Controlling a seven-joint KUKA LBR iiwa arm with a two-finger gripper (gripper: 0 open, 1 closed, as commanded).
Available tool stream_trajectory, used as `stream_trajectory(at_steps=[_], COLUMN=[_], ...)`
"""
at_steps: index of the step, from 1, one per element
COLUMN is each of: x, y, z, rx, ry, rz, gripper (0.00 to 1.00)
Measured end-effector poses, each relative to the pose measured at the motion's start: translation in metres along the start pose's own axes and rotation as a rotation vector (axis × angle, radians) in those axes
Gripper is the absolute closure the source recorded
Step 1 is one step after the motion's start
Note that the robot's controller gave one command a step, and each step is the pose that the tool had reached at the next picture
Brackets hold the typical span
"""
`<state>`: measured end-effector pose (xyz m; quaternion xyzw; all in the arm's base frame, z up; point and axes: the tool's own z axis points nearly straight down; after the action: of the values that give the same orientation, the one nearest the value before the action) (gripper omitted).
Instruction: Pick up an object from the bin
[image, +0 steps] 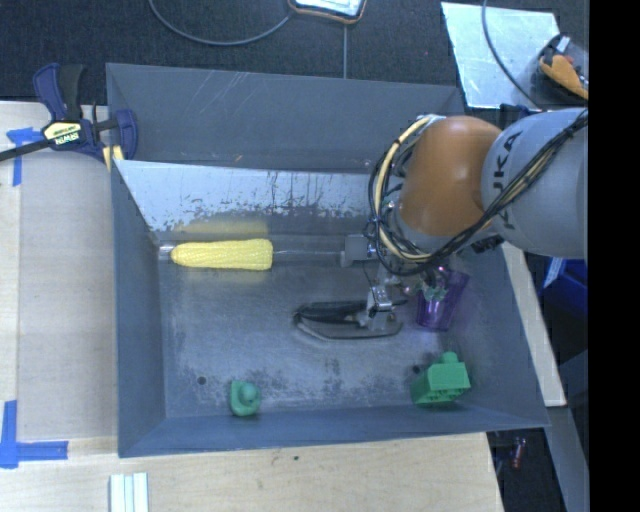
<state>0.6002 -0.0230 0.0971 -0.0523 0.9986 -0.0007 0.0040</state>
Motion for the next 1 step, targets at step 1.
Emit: stream_trajectory(at_steps=[1], x=[0.0113], y=[-0.0084], z=[0.0231], rx=[-0.001], ry=[-0.006], rz=[0.232], gripper=[0.00])
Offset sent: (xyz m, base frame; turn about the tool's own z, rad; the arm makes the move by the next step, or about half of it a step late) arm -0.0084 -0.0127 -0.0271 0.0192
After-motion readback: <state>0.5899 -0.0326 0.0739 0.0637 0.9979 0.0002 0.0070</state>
